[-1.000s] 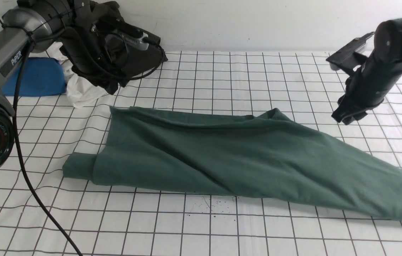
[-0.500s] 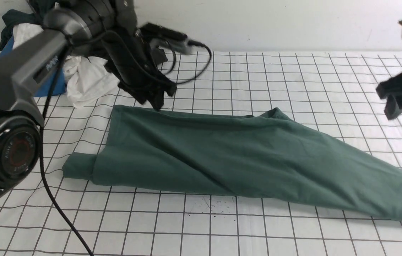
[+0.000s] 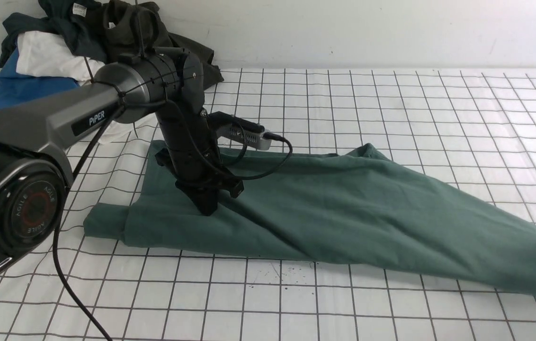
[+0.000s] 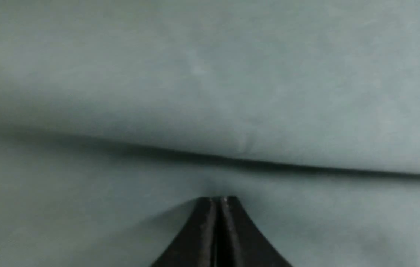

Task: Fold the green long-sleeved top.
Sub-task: Use the right arm to clamp the right edge of the fabric, then use the right arm to drag the right edge of the fabric to the left and folds it over the left edge

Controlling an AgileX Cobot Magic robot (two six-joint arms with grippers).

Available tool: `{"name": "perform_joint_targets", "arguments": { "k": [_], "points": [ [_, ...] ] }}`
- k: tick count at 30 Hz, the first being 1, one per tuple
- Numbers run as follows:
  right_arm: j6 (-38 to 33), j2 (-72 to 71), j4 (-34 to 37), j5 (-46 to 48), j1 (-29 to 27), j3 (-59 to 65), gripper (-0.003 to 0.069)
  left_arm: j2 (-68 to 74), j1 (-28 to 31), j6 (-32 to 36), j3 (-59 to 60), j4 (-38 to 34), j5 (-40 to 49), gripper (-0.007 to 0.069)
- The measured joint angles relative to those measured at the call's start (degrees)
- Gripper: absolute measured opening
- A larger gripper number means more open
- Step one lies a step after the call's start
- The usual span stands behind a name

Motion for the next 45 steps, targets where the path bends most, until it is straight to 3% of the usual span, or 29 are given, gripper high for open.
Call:
{"name": "perform_joint_targets", "arguments": {
  "k": [8, 13, 18, 20, 25, 29, 32, 34, 35, 36, 37, 38, 41, 45],
  "points": [
    [-1.1, 3.1, 1.4, -1.5, 1.0, -0.4, 0.0482, 0.0, 0.0, 1.7, 0.0, -1.6, 0.0, -0.0008],
    [-3.3, 3.1, 0.4, -1.3, 3.5, -1.0, 0.0374, 0.0, 0.0, 1.9, 0.0, -1.6, 0.0, -0.0008],
    [-5.7, 1.7, -0.2, 2.6, 7.0, -3.6, 0.0092, -0.8, 0.0, 2.2, 0.0, -1.5, 0.0, -0.0008],
    [-5.8, 0.2, -1.4, 4.9, 7.2, -5.7, 0.0059, -2.0, 0.0, 2.4, 0.1, -0.9, 0.0, -0.0008],
    [-3.8, -6.8, -8.4, 12.8, 7.4, -15.1, 0.006, -10.2, 1.7, 2.4, 0.1, 4.4, 0.0, -0.0008],
    [-3.4, -10.7, -9.7, 15.8, 9.1, -25.0, 0.0061, -17.8, 5.1, 2.1, 0.1, 7.0, 0.2, -0.0008],
    [-7.3, -11.2, -6.8, 16.9, 15.5, -33.7, 0.0061, -22.5, 8.2, 1.8, 0.1, 7.3, 0.3, -0.0008],
    [-10.8, -9.4, -3.3, 17.6, 23.4, -39.6, 0.0061, -24.8, 10.0, 1.6, 0.1, 7.4, 0.5, -0.0008],
    [-11.0, -8.9, -2.5, 17.6, 24.2, -40.0, 0.0061, -25.1, 10.3, 1.5, 0.1, 7.4, 0.5, -0.0008],
    [-12.4, -6.1, 0.2, 17.7, 31.3, -43.9, 0.0061, -26.3, 11.4, 1.4, 0.1, 7.4, 0.7, -0.0008],
    [-12.5, -5.7, 0.5, 17.7, 31.3, -43.9, 0.0061, -26.4, 11.4, 1.4, 0.1, 7.4, 0.7, -0.0008],
    [-13.0, -1.8, 2.6, 17.7, 37.4, -46.9, 0.0061, -27.1, 12.0, 1.3, 0.1, 7.5, 0.7, -0.0008],
    [-13.2, 6.8, 6.2, 17.7, 47.5, -52.5, 0.0061, -29.3, 12.5, 1.3, 0.3, 7.6, 1.1, -0.0008],
    [-13.3, 16.2, 9.3, 17.7, 54.1, -57.9, 0.0061, -31.7, 12.5, 1.3, 0.3, 7.6, 1.4, -0.0008]
  ]
}}
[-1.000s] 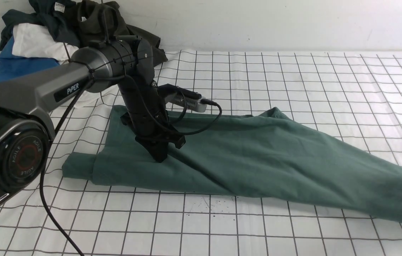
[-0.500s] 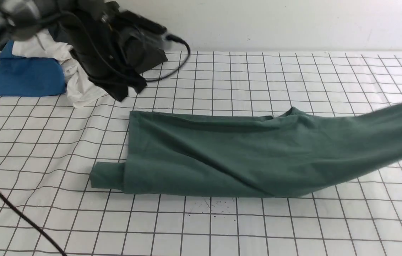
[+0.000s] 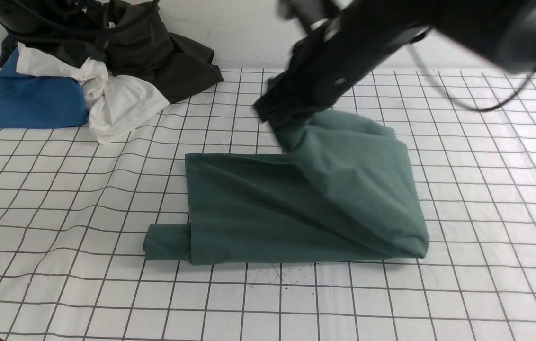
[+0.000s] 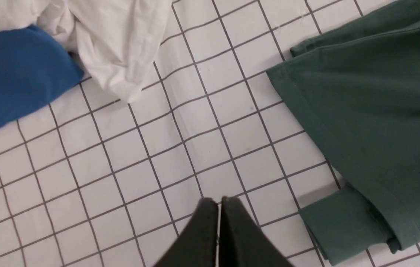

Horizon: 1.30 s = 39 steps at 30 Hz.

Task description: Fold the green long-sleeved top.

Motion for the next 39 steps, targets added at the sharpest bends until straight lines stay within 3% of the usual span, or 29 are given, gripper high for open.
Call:
{"name": "perform_joint_targets", "arguments": {
  "k": [4, 7, 10, 13, 15, 17, 20, 25, 29, 34, 36, 39],
  "points": [
    [0.0, 9.6, 4.6, 0.6, 4.6, -8.3, 0.0123, -3.3, 0.0, -0.8, 0.0, -0.5, 0.2, -0.0008],
    [0.0, 13.6, 9.6, 2.3, 5.3, -13.7, 0.0251, -5.1, 0.0, -1.1, 0.1, -1.0, 0.2, -0.0008],
    [0.0, 14.3, 13.4, 6.9, 5.2, -20.0, 0.0423, -7.9, 0.0, -1.1, 1.5, -1.7, 0.3, -0.0008],
    [0.0, 13.4, 13.4, 10.3, 4.6, -27.1, 0.0505, -11.2, 0.0, -1.1, 3.7, -1.7, 0.3, -0.0008],
    [0.0, 11.3, 10.7, 10.6, 4.1, -29.4, 0.0518, -14.1, 0.0, -1.1, 5.6, -1.7, 0.3, -0.0008],
    [0.2, 9.7, 8.0, 11.0, 3.8, -29.6, 0.0514, -16.0, 0.0, -1.1, 7.4, -1.8, 0.3, -0.0008],
    [0.5, 2.7, -0.5, 11.3, 3.0, -27.4, 0.0449, -22.6, 0.0, -2.2, 14.0, -1.8, 0.3, -0.0008],
    [0.8, -10.6, -9.7, 11.4, 2.6, -13.0, 0.0213, -34.6, 0.0, -4.6, 32.8, -1.7, -5.1, -0.0008],
    [1.0, -21.3, -9.9, 11.7, 2.5, 2.8, 0.0038, -44.1, 0.0, -5.9, 49.6, -1.5, -12.3, -0.0008],
    [1.2, -34.6, -8.9, 9.9, 2.5, 21.6, -0.001, -55.0, 0.0, -7.6, 66.6, -1.5, -23.4, -0.0008],
    [2.8, -42.6, -8.9, 3.9, 2.5, 32.0, -0.0013, -63.7, 0.0, -8.8, 75.1, -1.7, -30.2, -0.0008],
    [3.9, -51.5, -8.2, -4.7, 2.5, 42.3, -0.0013, -72.6, 0.0, -9.8, 81.8, -1.7, -33.2, -0.0008]
  ]
}}
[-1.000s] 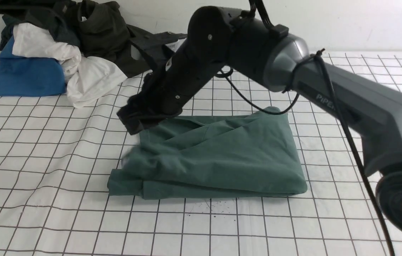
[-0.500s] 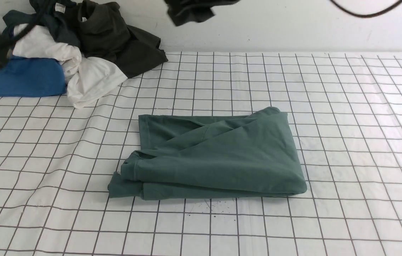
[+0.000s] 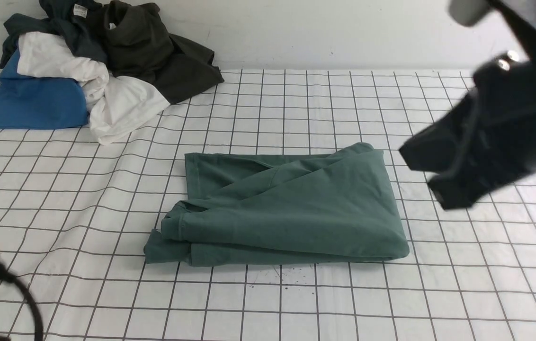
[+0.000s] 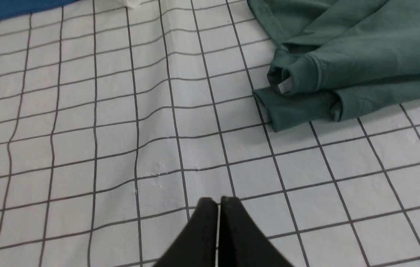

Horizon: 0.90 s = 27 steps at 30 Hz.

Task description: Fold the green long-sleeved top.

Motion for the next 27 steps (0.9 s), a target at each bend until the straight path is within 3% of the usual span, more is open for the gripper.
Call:
{"name": "perform_joint_targets", "arguments": {
  "k": [9, 14, 27],
  "points": [
    [0.7, -27.6, 2.7, -29.1, 0.0, 27.5, -0.0014, -20.3, 0.0, 0.4, 6.8, 0.0, -1.5, -0.0008],
    [0.7, -37.2, 3.1, -38.9, 0.0, 36.0, -0.0014, -23.3, 0.0, 0.4, 6.8, 0.0, -1.8, -0.0008],
    [0.5, -41.2, 3.3, -38.9, 0.0, 39.2, -0.0014, -23.3, 0.0, 0.4, 6.8, 0.0, -1.8, -0.0008]
  ]
}}
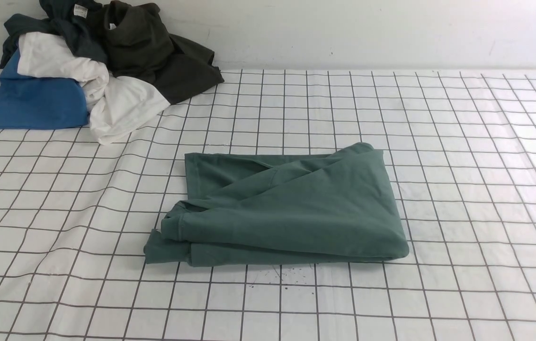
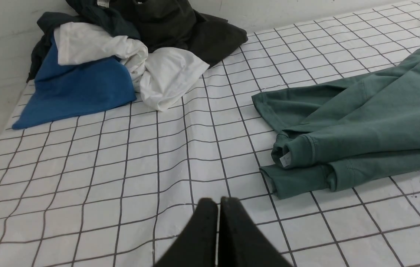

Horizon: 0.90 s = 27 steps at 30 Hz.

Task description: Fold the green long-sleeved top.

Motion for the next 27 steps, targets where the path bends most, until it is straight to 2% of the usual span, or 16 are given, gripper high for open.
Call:
{"name": "perform_joint_targets", "arguments": {
  "k": [15, 18, 27],
  "points": [
    [1.1, -1.8, -0.5, 0.2, -0.4, 2.1, -0.0014, 0.0, 0.0, 0.0, 0.0, 0.0, 0.0, -0.0008],
    [2.9, -5.4, -0.3, -1.9, -4.2, 6.5, -0.0014, 0.0, 0.0, 0.0, 0.0, 0.0, 0.0, -0.0008],
    [4.5, -21.7, -3.9, -2.5, -33.1, 25.6, -0.0014, 0.0, 0.0, 0.0, 0.0, 0.0, 0.0, -0.0008]
  ]
}}
